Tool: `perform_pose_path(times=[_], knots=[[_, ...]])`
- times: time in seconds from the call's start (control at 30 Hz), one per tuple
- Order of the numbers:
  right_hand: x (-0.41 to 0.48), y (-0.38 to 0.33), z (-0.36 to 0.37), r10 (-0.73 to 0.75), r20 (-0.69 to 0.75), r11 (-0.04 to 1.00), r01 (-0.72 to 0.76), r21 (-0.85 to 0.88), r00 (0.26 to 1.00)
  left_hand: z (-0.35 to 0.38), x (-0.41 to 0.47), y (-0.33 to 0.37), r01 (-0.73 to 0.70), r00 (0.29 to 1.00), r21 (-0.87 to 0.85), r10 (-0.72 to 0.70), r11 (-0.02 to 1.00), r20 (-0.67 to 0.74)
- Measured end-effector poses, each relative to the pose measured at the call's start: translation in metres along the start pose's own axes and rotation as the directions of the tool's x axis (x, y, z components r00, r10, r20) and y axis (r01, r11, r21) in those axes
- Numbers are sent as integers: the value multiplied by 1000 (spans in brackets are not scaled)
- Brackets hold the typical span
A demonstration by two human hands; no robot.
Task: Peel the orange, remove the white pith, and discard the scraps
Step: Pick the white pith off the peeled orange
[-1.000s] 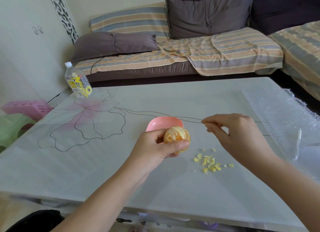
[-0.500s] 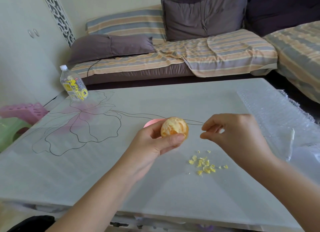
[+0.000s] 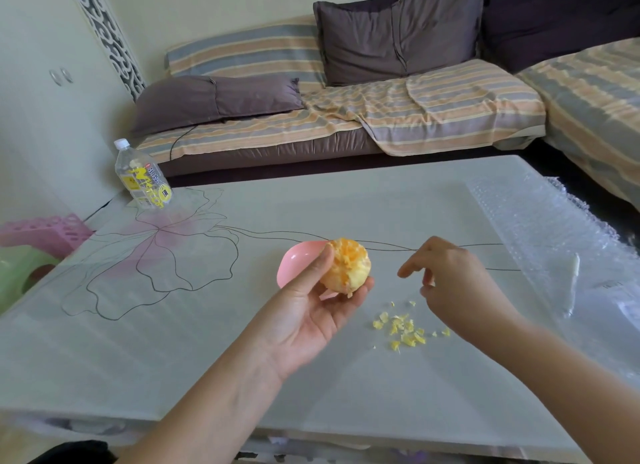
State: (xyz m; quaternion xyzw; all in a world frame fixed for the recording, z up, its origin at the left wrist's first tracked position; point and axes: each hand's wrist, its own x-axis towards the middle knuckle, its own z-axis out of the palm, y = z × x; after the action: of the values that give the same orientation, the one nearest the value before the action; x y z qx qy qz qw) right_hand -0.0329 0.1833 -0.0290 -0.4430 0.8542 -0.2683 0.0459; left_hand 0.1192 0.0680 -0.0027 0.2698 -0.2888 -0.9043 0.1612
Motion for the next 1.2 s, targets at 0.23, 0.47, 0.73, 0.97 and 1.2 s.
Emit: perform_pose_path(times=[0.23,0.47,0.73,0.97,1.2], knots=[[-2,-9,-8,118,-19,993,-118,24,993,-2,1,0,99,984,19,-95,995,-150],[-6,-8,-15,98,22,988,-100,114,995,-7,4,3,102,982,78,-87,992,-168],[-13,-19,-20,45,-146,971,-8,240,988,-1,4,-4,1,994,84,8,996,-106],[-15,-20,-24,35,-204,966,20,259,978,4,5,-12,10,999,69,-7,998,-52],[-18,-24,-24,-109,-272,946,184,268,956,9,6,-16,-32,999,85,33,996,-13]])
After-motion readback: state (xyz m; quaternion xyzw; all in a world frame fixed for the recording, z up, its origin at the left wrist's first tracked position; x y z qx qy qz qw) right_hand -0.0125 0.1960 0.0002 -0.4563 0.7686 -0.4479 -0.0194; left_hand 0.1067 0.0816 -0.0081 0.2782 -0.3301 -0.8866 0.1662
